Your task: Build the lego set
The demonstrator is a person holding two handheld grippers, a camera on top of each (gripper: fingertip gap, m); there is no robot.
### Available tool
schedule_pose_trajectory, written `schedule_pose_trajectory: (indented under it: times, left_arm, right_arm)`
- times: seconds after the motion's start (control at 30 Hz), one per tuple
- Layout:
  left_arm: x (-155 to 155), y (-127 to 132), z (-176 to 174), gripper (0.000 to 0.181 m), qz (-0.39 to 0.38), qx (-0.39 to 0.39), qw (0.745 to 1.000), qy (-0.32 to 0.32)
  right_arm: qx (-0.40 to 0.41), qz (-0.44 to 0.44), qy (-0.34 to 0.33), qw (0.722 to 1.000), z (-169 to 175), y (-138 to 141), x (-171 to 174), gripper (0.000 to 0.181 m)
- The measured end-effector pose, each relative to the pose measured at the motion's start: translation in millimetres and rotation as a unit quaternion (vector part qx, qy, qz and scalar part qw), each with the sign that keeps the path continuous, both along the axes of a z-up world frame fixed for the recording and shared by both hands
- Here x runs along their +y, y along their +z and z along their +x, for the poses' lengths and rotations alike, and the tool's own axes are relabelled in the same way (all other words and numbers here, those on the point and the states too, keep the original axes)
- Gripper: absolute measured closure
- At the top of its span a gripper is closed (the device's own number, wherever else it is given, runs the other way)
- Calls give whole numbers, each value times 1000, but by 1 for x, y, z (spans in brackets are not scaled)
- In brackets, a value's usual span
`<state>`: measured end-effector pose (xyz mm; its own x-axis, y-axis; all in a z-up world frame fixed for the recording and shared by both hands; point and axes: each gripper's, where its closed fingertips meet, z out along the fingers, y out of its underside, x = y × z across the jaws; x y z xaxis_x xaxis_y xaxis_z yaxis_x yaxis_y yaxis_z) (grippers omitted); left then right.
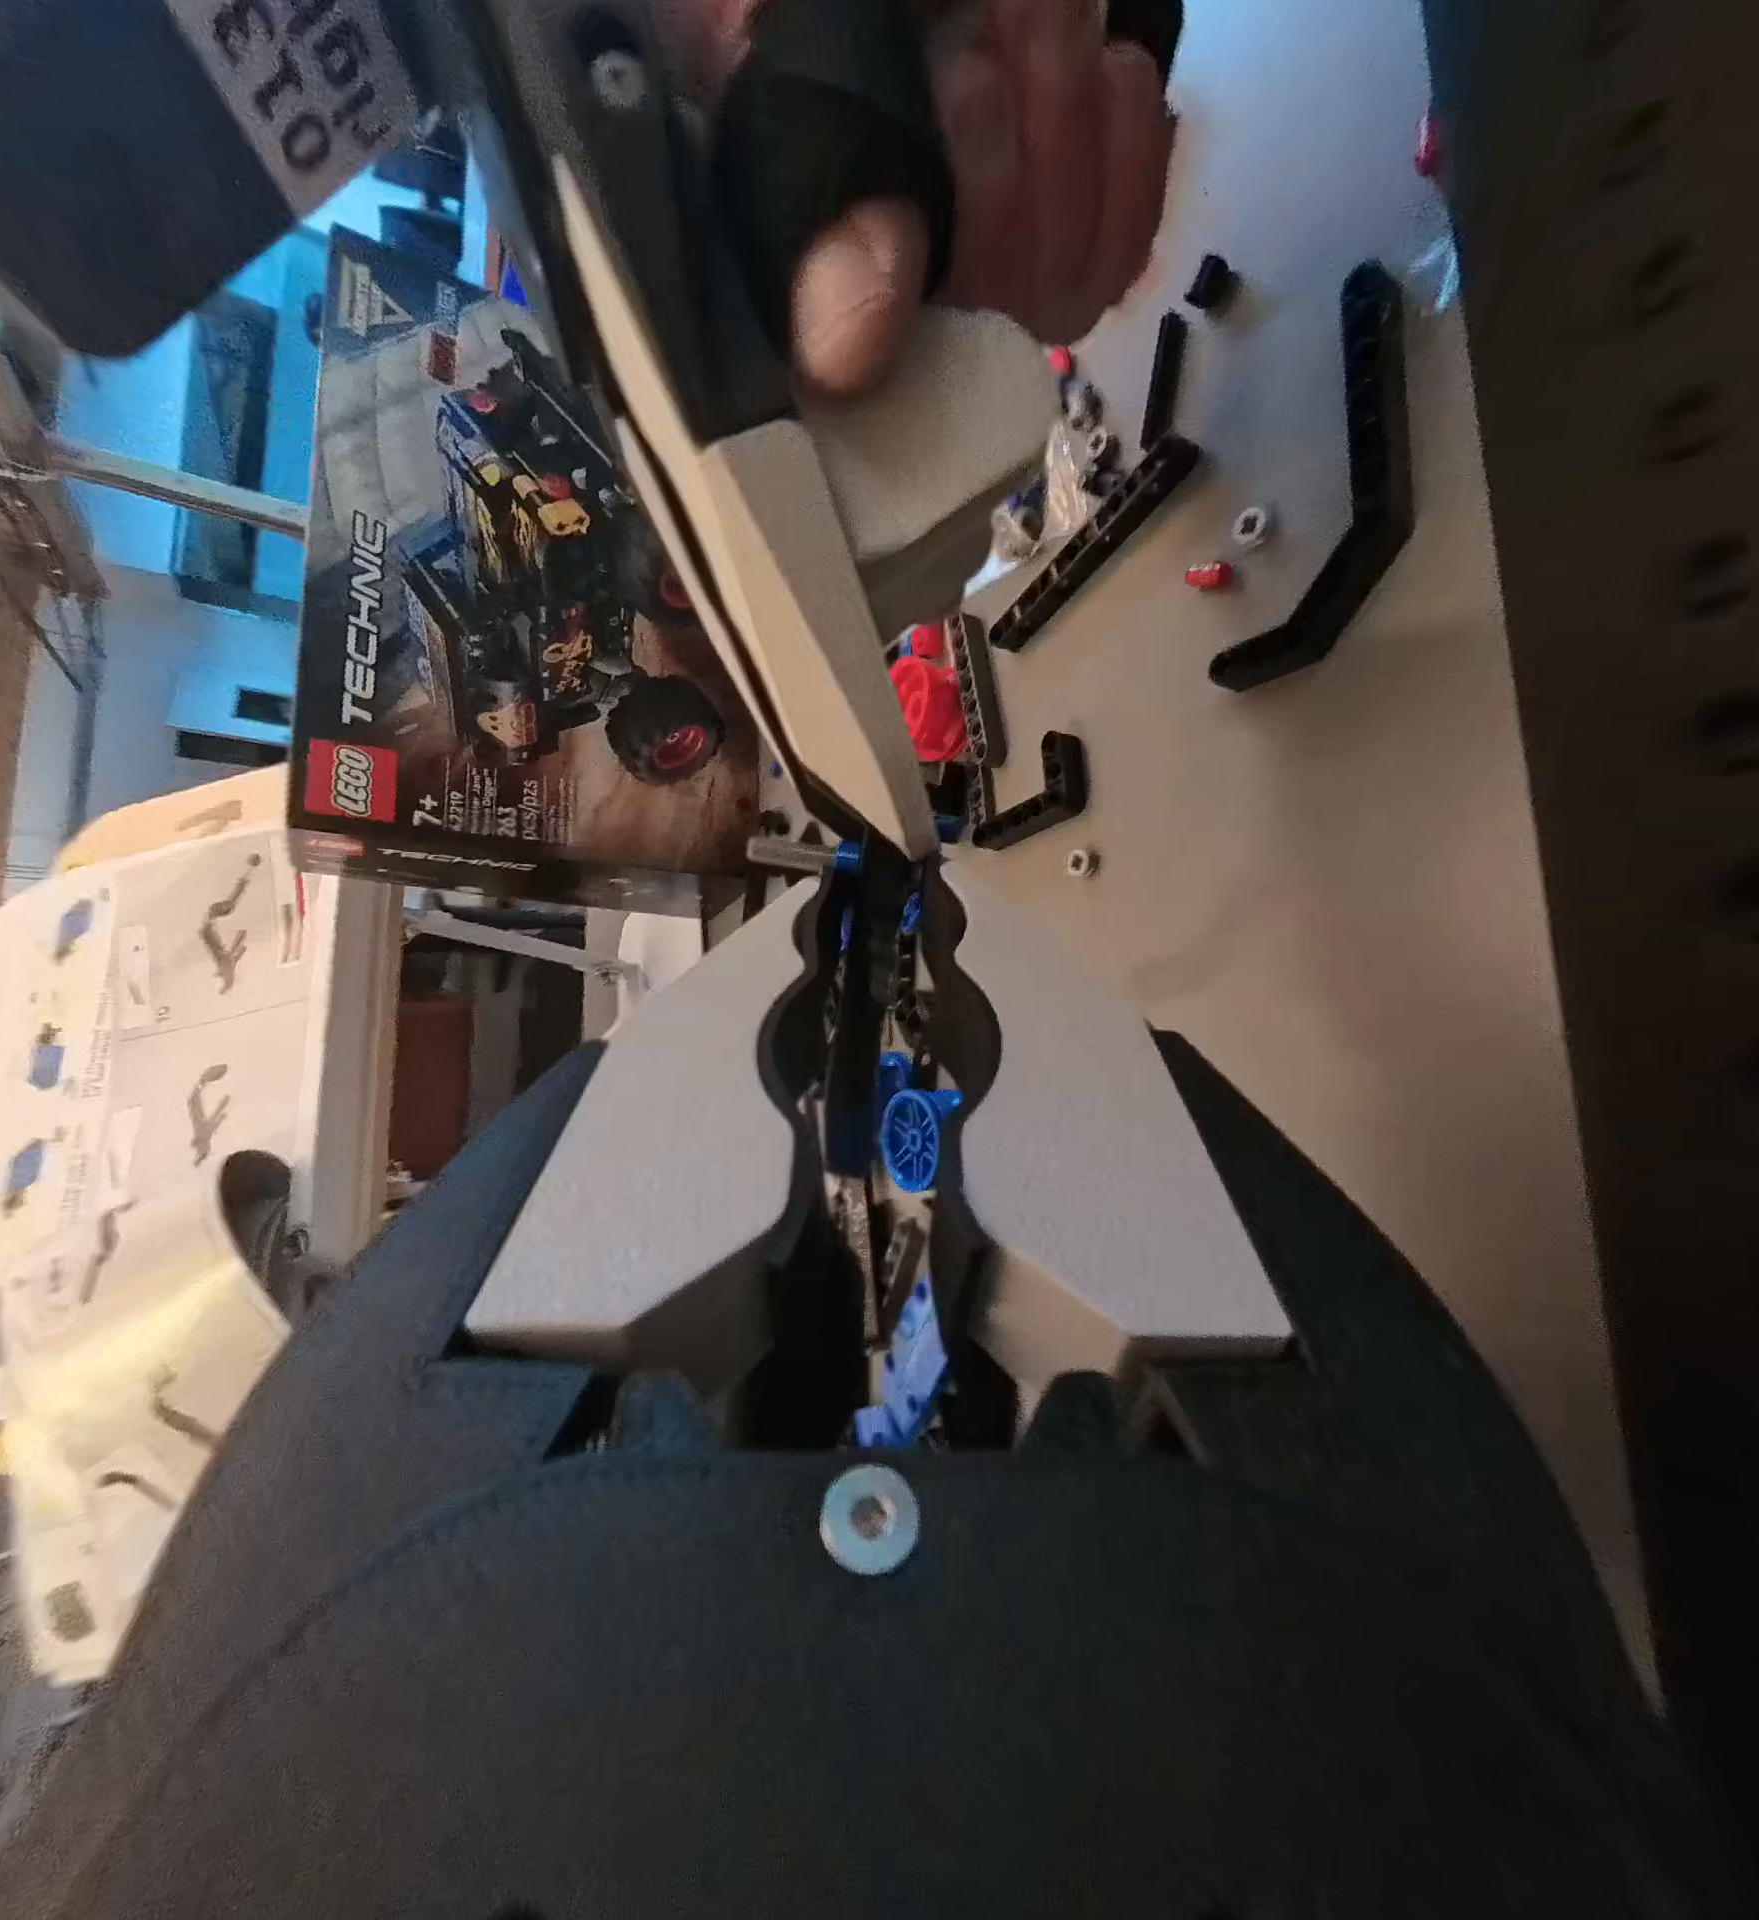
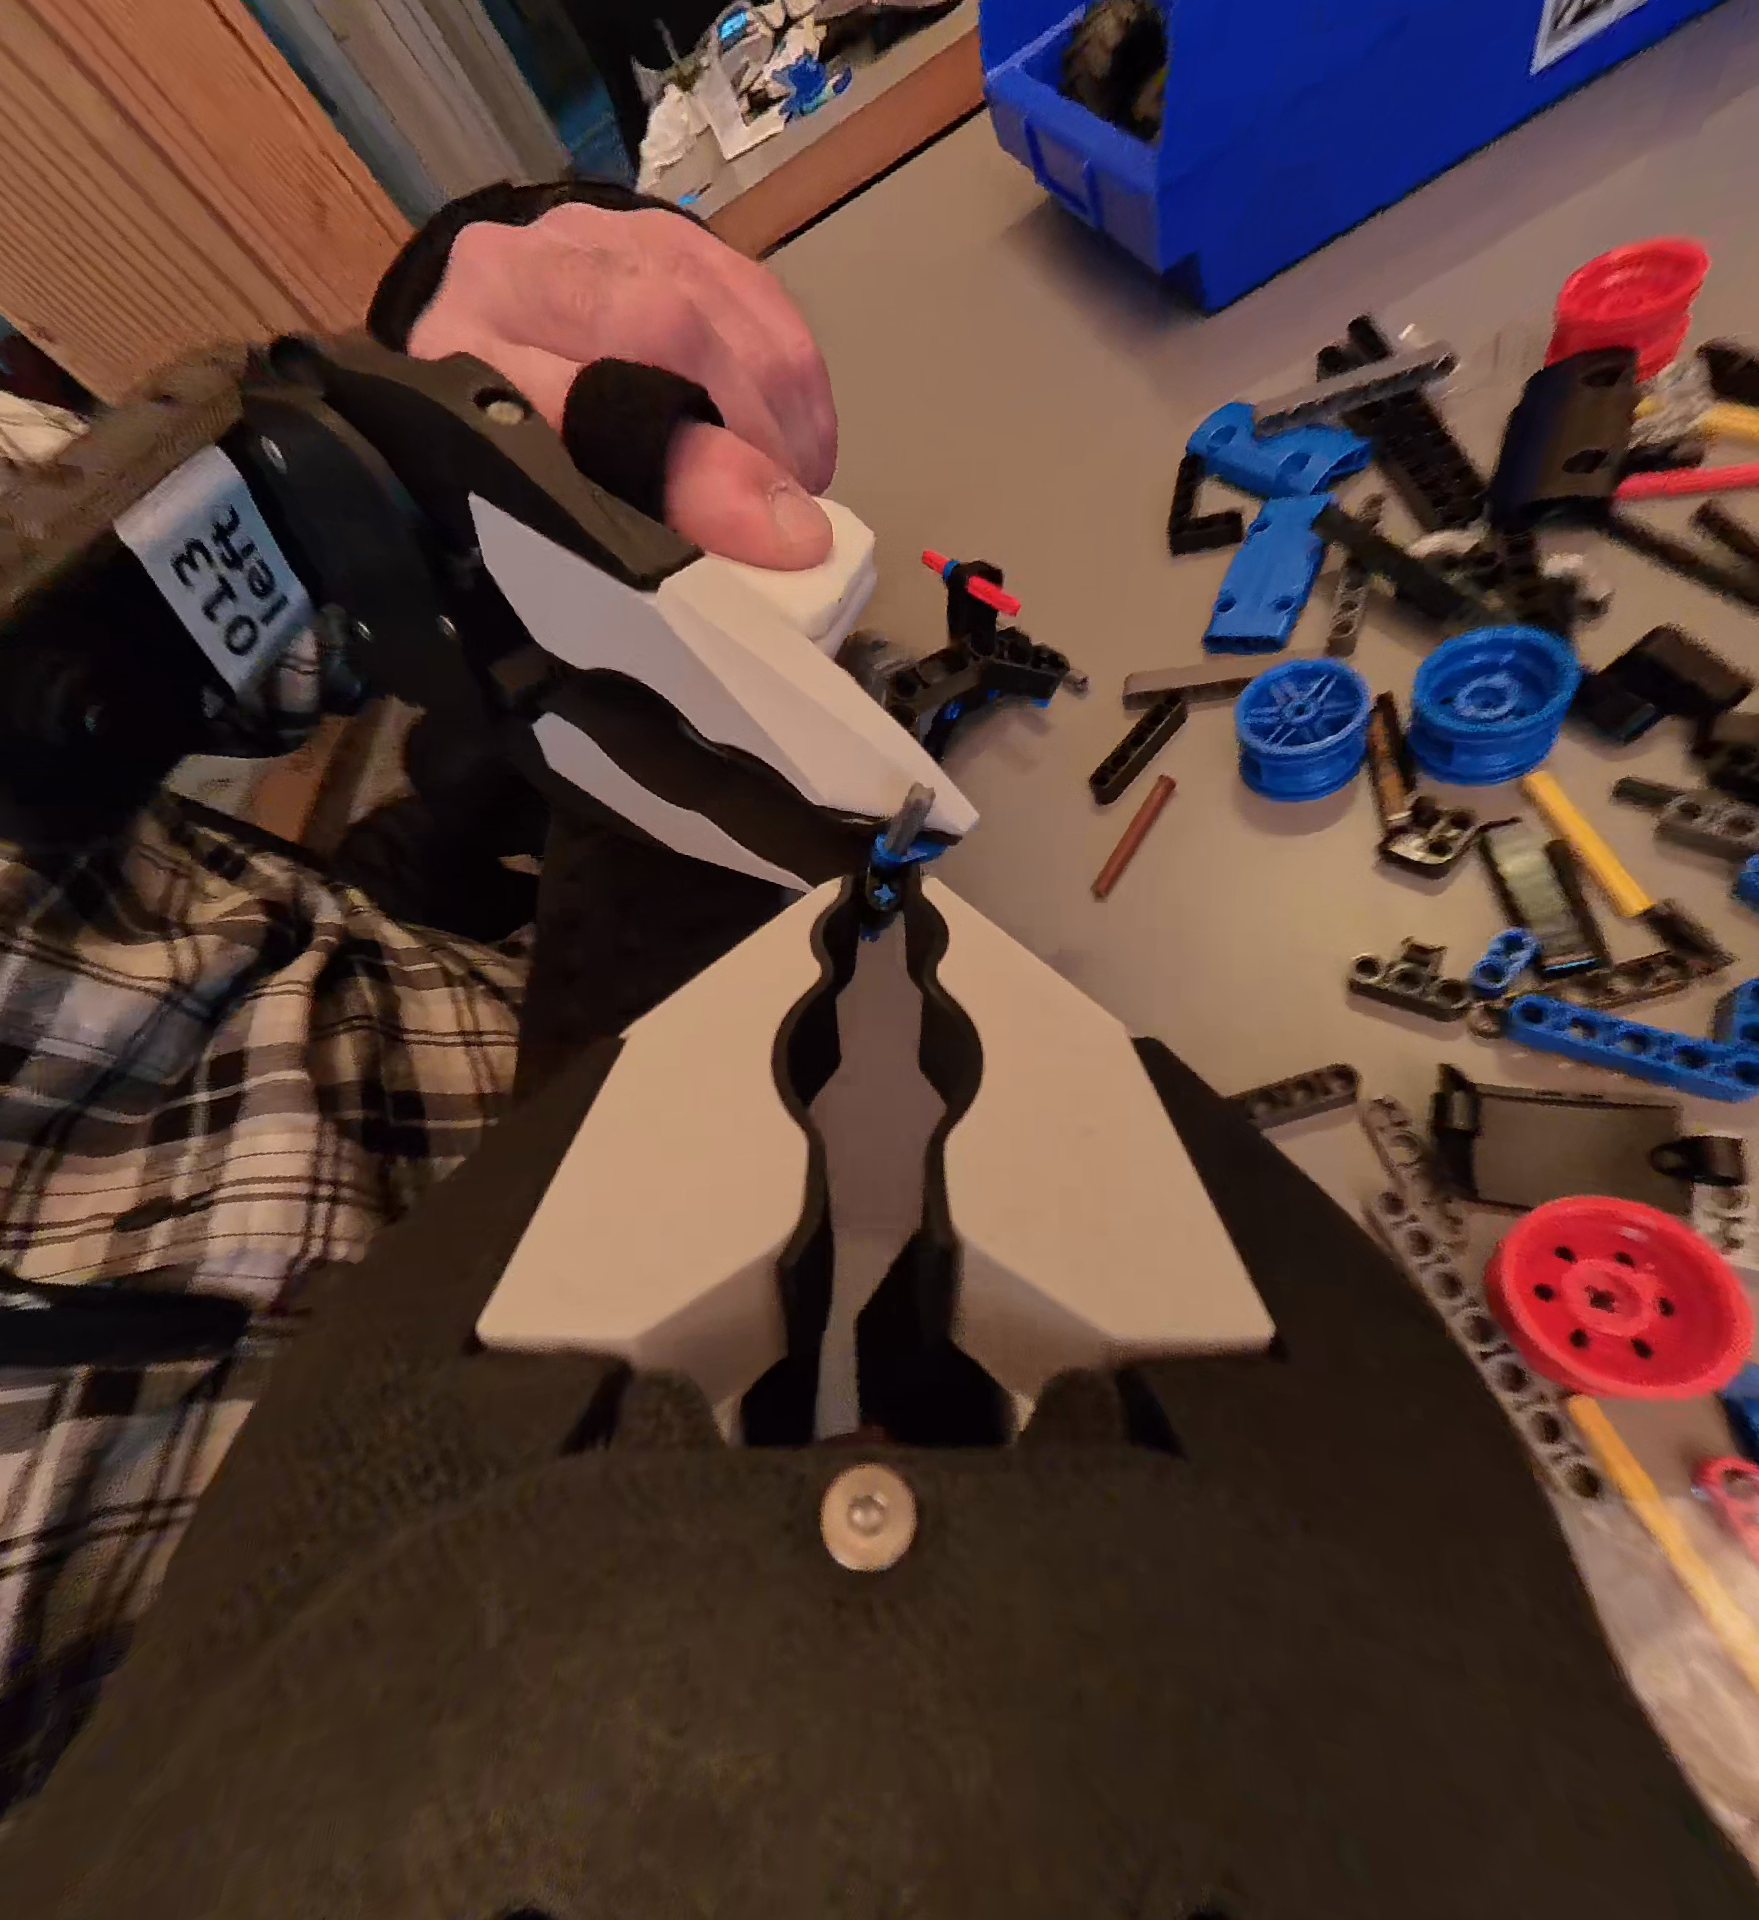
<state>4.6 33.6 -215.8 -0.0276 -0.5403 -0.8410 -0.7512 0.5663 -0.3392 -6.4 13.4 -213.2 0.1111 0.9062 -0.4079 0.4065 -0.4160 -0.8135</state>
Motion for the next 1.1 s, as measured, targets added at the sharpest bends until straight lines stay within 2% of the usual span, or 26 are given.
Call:
schedule_pose_trajectory:
  times: [0.07,0.13,0.17,0.27,0.43,0.5,0.57,0.67,0.77,0.87,0.93,1.0,1.1]
  left_arm:
    - [0,6,1,168,-16,-24,1000,-6]
    - [7,9,0,163,-18,-37,999,16]
    - [12,13,-1,150,-4,-46,999,26]
    - [22,19,-12,135,-2,-62,996,63]
    - [24,37,-31,133,0,-113,988,102]
    - [25,38,-41,133,-35,-131,984,115]
    - [21,39,-44,138,-115,-173,972,108]
    - [18,57,-46,143,-201,-262,940,92]
    - [13,67,-42,146,-320,-333,883,77]
    - [10,73,-33,148,-417,-385,821,57]
    - [9,72,-27,143,-463,-404,787,56]
    - [15,81,-31,169,-477,-447,755,46]
    - [16,79,-28,174,-520,-461,718,41]
  right_arm:
    - [1,14,-6,1000,0,5,1,175]
    - [1,35,-19,999,2,8,5,176]
    - [12,40,-24,999,2,12,6,176]
    - [12,88,-58,994,5,17,15,176]
    - [-14,166,-90,982,8,20,17,176]
    - [0,159,-93,983,7,23,14,176]
    - [44,114,-95,988,3,31,8,176]
    - [147,-1,-133,980,2,45,12,176]
    - [227,-72,-168,957,5,52,19,176]
    - [219,-20,-193,956,0,48,17,176]
    - [194,44,-206,958,-4,47,13,176]
    - [173,94,-213,957,-7,47,11,175]
    - [131,172,-225,950,-10,43,11,175]
